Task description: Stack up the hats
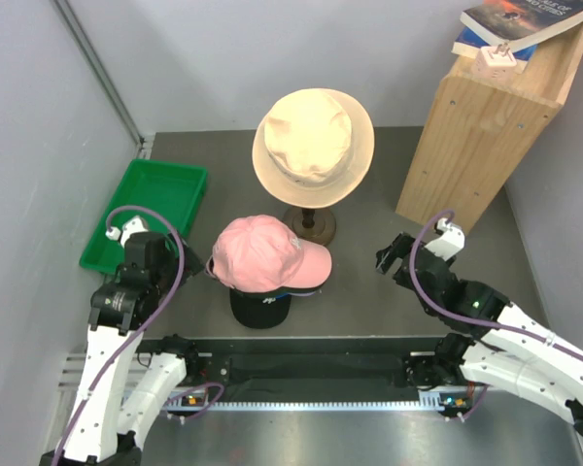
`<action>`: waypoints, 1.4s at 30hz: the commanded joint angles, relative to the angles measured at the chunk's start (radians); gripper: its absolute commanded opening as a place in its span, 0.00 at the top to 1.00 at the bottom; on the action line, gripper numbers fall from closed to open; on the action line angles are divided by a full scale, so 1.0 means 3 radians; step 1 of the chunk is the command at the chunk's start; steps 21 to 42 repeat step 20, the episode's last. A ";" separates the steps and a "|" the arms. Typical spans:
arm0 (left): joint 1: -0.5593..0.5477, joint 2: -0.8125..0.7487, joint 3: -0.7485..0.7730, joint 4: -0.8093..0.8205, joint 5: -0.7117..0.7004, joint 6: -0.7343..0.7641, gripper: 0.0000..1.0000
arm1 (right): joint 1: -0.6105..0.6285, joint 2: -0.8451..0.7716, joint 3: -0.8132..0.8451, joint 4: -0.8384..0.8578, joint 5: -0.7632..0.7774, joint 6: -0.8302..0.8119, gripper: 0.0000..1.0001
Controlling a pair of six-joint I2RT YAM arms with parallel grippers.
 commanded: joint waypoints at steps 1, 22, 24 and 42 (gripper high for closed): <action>0.0007 -0.0110 0.0073 0.0335 -0.0056 0.0128 0.02 | -0.0040 -0.0097 0.0190 -0.0088 0.0218 -0.0074 0.08; 0.0007 -0.0105 0.0283 0.0469 -0.0481 0.0292 0.01 | -0.0040 -0.0281 0.0256 -0.0232 0.0525 -0.0181 0.08; 0.0007 -0.0105 0.0283 0.0469 -0.0481 0.0292 0.01 | -0.0040 -0.0281 0.0256 -0.0232 0.0525 -0.0181 0.08; 0.0007 -0.0105 0.0283 0.0469 -0.0481 0.0292 0.01 | -0.0040 -0.0281 0.0256 -0.0232 0.0525 -0.0181 0.08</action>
